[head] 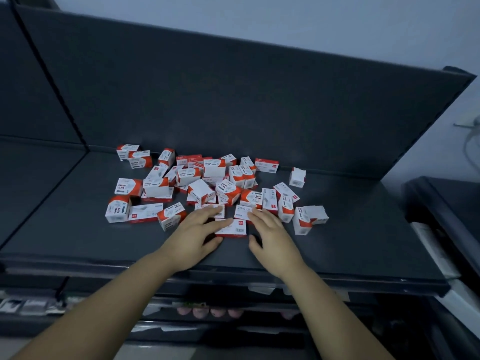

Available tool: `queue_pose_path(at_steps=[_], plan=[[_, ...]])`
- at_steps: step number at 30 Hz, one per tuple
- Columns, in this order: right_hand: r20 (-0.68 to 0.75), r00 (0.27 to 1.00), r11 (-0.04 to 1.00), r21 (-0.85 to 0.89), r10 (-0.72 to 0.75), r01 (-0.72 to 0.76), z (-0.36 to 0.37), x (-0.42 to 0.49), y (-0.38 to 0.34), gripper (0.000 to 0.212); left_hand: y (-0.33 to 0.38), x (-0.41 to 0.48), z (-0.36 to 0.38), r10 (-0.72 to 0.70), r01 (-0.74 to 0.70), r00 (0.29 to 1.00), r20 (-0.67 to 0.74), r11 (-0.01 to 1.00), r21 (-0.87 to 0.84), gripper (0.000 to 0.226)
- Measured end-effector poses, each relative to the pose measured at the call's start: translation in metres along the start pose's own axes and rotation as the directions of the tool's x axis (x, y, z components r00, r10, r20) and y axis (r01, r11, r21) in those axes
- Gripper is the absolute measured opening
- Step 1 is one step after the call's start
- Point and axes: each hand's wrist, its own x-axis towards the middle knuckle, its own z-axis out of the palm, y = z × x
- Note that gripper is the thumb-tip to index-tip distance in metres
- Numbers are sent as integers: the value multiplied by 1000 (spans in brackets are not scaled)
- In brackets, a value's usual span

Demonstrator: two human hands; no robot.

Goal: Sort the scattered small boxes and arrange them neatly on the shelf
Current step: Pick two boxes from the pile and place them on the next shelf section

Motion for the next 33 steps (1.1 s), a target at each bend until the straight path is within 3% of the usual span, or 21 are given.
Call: queue_pose_path(at_steps=[5, 10, 14, 18, 24, 28, 33], plan=[[-87, 996, 998, -67, -9, 3, 3, 0, -1, 52, -5, -1, -2, 36, -35, 999, 20, 999, -17, 51], [-58, 998, 998, -52, -23, 20, 1, -1, -3, 62, -5, -2, 0, 114, -116, 993, 44, 992, 48, 52], [9, 995, 993, -61, -98, 99, 4, 1, -10, 63, -4, -2, -1, 80, -80, 996, 45, 997, -13, 57], [-59, 994, 993, -75, -94, 90, 11, 6, -14, 58, -3, -2, -1, 68, -67, 997, 44, 997, -33, 65], [-32, 992, 992, -42, -122, 121, 8, 10, -15, 42, -2, -4, -13, 32, -6, 996, 87, 961, -277, 68], [-103, 985, 984, 101, -138, 149, -3, 18, -30, 41, -1, -6, -30, -51, 59, 998, 31, 890, -453, 76], [-109, 988, 987, 104, -112, 123, 1, 43, -58, 43, 0, -6, -37, -128, 95, 991, -42, 882, -461, 76]])
